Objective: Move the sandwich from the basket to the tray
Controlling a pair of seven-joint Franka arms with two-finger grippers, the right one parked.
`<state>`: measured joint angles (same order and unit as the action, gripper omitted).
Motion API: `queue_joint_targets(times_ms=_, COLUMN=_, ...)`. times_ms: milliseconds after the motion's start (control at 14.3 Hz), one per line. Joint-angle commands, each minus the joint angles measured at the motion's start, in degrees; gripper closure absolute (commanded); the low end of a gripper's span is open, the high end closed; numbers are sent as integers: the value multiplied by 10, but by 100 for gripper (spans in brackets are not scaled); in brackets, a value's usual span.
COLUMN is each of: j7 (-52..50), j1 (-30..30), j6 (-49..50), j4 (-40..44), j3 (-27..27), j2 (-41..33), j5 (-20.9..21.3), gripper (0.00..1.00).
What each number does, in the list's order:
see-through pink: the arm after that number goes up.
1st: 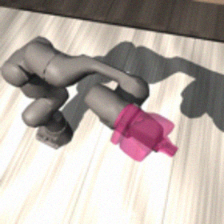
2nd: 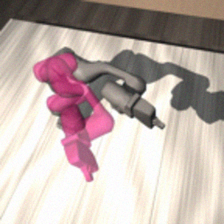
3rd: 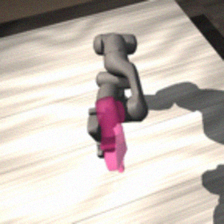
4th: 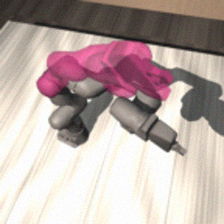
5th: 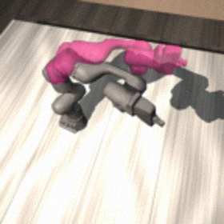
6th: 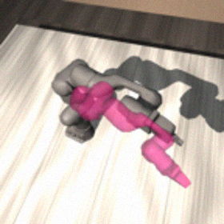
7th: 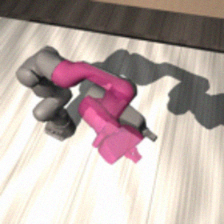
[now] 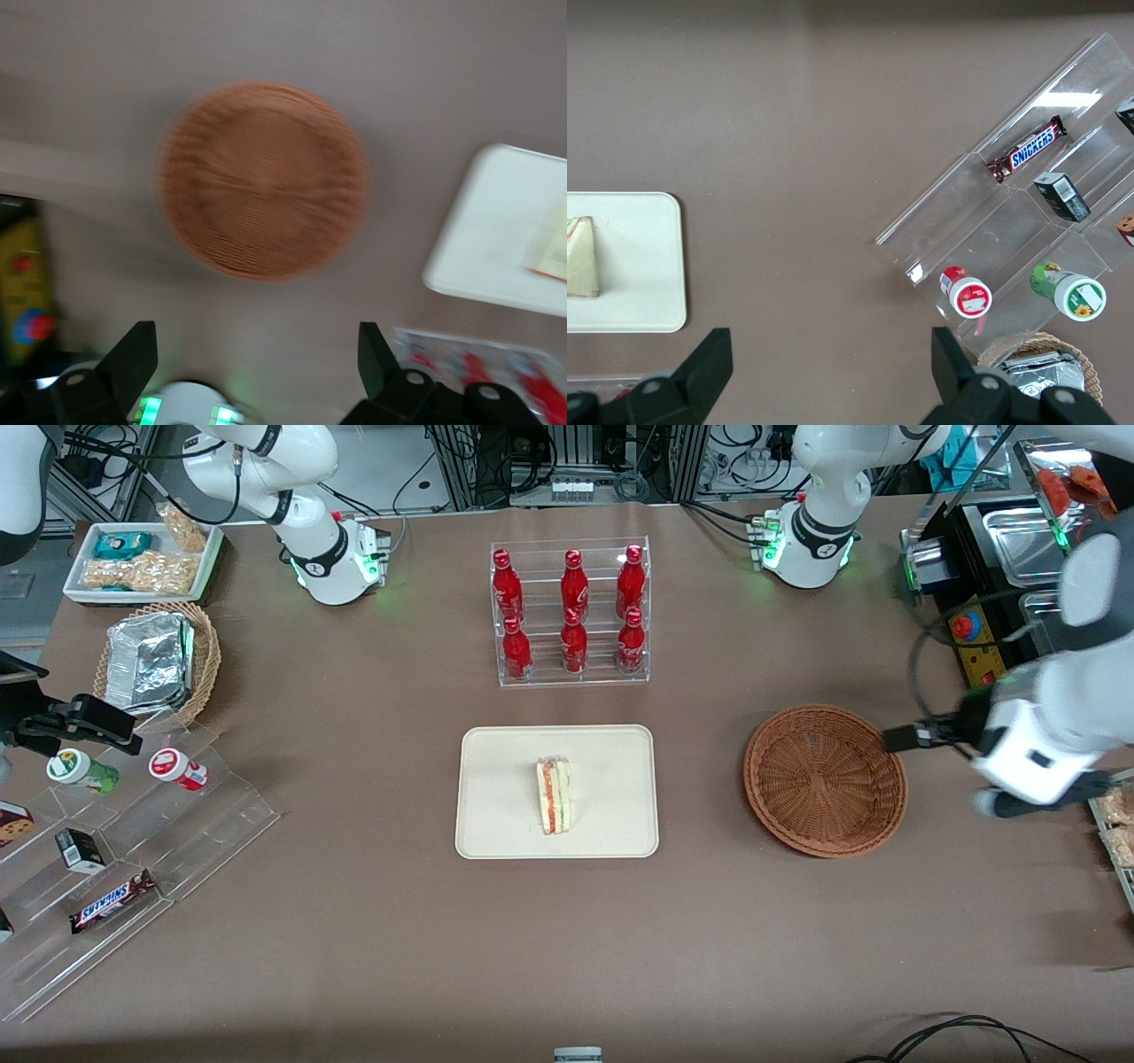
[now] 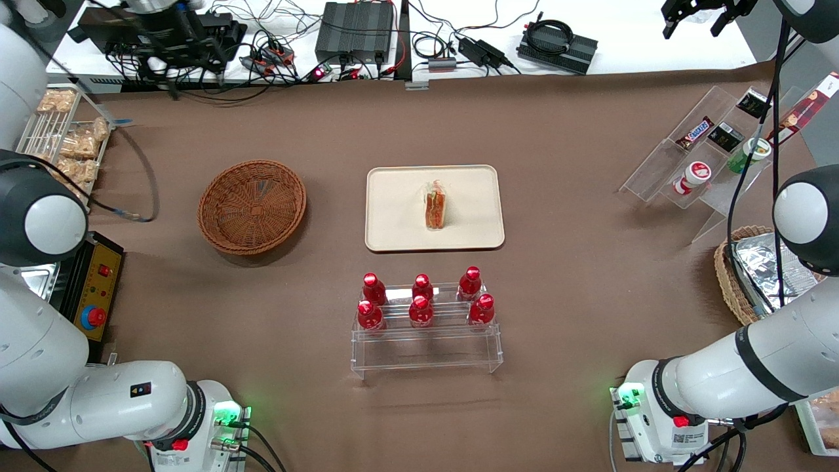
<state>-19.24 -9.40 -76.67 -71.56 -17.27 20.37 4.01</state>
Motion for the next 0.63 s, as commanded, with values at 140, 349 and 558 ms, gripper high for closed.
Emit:
queue_joint_targets(times_ms=140, j7=32, j1=-27, j6=6, j4=-12, j3=-8, j2=-27, j5=27, gripper=0)
queue_joint_targets(times_ms=349, j7=32, j1=-32, j6=-35, j4=-52, j3=-7, j2=-70, j5=-29, gripper=0)
queue_joint_targets(times_ms=558, j7=38, j1=-49, j6=-148, j4=-250, j3=-7, j2=-218, j5=-35, gripper=0)
